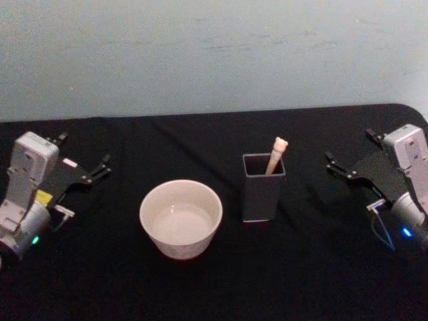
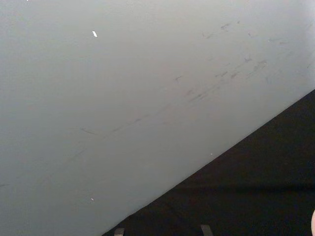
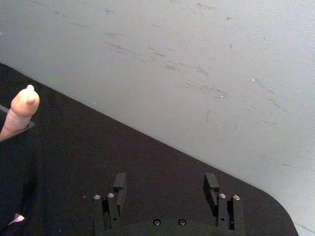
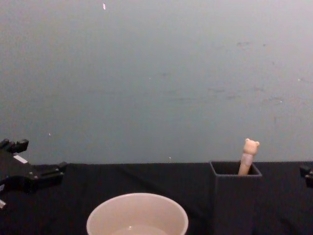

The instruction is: Pick up the stirring spoon with one hand, stir inside the cup, then place it back in its original position.

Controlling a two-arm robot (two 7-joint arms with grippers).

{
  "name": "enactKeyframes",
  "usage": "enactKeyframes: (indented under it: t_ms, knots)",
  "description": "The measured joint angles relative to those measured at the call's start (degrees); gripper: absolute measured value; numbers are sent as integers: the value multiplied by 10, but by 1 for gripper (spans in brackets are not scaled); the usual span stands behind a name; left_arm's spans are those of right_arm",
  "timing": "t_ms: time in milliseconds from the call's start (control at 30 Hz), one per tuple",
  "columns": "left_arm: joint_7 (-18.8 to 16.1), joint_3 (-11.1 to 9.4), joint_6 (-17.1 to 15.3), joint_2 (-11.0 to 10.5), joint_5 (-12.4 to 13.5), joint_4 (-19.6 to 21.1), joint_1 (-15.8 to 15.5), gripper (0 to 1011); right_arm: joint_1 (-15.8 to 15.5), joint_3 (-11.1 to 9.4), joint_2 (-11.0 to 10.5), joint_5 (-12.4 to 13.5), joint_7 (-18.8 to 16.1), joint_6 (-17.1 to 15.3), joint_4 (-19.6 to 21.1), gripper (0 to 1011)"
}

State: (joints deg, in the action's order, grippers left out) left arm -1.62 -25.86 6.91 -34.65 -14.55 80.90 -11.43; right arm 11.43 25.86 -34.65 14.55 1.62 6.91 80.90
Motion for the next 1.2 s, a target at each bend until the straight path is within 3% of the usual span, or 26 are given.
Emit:
enactKeyframes:
  t_ms: [1200]
  knots:
    - [0, 0, 0, 0, 0, 0, 0, 1001, 0, 0, 0, 0, 0, 0, 0, 1000]
